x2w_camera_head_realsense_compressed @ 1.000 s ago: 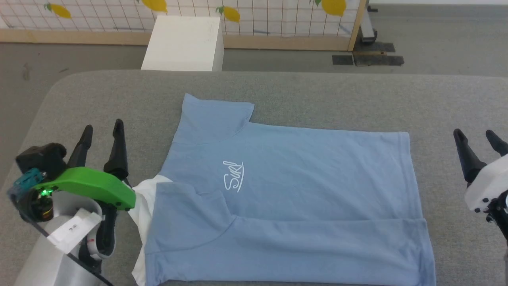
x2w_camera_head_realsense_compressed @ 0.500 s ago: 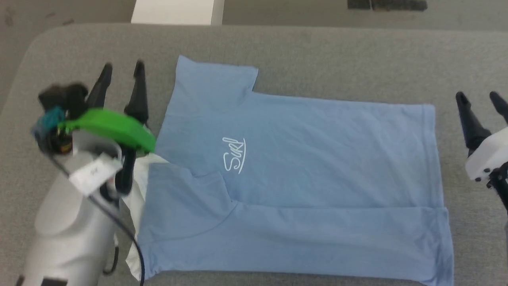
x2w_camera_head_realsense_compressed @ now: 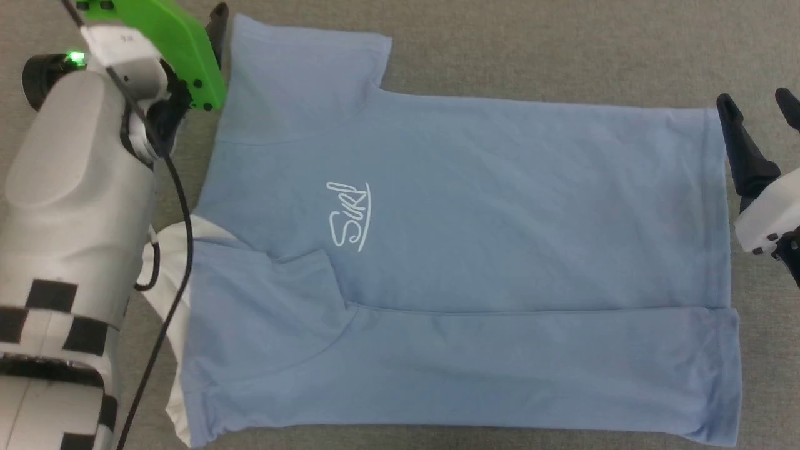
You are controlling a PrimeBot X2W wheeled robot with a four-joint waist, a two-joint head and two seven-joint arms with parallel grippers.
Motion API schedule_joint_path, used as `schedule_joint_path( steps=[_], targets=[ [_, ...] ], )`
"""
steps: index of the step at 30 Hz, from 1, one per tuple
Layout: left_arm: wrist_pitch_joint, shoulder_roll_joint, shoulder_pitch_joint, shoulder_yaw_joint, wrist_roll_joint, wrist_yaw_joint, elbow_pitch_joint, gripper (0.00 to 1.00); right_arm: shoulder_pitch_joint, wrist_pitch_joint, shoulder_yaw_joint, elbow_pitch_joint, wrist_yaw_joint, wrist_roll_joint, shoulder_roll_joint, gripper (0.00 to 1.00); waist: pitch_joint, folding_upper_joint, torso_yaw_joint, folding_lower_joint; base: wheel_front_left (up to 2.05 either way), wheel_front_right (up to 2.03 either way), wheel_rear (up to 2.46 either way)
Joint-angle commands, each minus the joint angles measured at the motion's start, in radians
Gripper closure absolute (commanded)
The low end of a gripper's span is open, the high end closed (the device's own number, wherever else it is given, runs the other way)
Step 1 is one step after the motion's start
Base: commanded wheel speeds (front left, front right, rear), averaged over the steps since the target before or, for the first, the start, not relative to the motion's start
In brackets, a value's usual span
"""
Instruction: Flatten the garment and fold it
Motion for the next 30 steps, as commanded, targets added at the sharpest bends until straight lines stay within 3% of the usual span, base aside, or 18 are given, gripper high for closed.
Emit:
schedule_joint_path(
  steps=[1,15,16,18,25,30],
  targets=[
    [0.087,-0.001,-0.048,-0.009,-0.012,0.019,0.037,0.00,-0.014,0.006,0.001,-0.020,-0.001,0.005,-0.003,0.00,0.058,0.0000,-0.045,-0.0002,0.00,0.00,0.00],
    [0.492,-0.010,-0.091,-0.111,-0.005,0.073,0.130,0.00,0.008,0.024,-0.024,-0.084,-0.001,0.001,-0.004,0.00,0.129,0.0000,-0.062,-0.0002,0.00,0.00,0.00],
    [0.523,-0.013,-0.086,-0.114,-0.011,0.077,0.132,0.59,0.007,0.026,-0.024,-0.088,-0.001,-0.001,-0.004,0.00,0.131,0.0000,-0.060,-0.0002,0.00,0.00,0.00],
    [0.555,-0.017,-0.077,-0.111,-0.025,0.079,0.121,1.00,0.004,0.029,-0.026,-0.095,-0.001,-0.003,-0.006,0.00,0.133,0.0000,-0.057,-0.0002,0.00,0.00,0.00],
    [0.551,-0.022,-0.049,-0.086,-0.068,0.070,0.048,1.00,-0.012,0.065,-0.036,-0.116,-0.001,-0.005,-0.023,0.00,0.100,0.0000,-0.034,-0.0002,0.00,0.00,0.00],
    [0.530,-0.025,-0.031,-0.073,-0.090,0.058,-0.010,1.00,-0.043,0.243,-0.020,-0.126,-0.001,0.000,-0.039,0.00,0.053,0.0000,-0.025,-0.0002,0.00,0.00,0.00]
  ],
)
